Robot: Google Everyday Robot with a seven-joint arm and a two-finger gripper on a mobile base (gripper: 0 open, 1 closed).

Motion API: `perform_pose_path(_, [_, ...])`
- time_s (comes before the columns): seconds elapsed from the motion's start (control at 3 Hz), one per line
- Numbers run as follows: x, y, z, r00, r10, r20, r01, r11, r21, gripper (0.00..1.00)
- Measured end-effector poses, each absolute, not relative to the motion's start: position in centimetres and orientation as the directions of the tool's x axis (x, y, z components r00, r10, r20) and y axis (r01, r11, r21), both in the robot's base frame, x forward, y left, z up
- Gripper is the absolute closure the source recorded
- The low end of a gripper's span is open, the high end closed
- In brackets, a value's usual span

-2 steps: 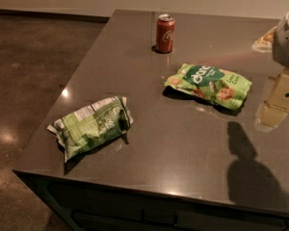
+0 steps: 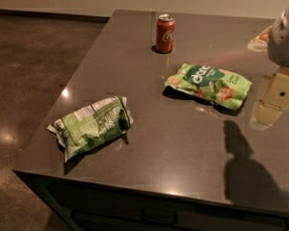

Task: Move green jalapeno chip bag near coke can

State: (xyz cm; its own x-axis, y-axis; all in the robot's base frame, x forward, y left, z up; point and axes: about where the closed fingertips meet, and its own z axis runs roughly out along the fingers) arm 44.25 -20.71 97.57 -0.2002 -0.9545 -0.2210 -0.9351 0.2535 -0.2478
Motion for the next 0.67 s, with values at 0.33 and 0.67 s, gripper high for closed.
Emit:
perform_pose_path(0.33, [45.1, -17.1, 96.8, -0.133, -0.959, -0.252, -0.949, 0.197, -0.248, 0.00])
perform_pose_path(0.67, [45.7, -11.6, 95.6, -0.044, -0.959, -0.282, -0.962, 0.116, -0.245, 0.00])
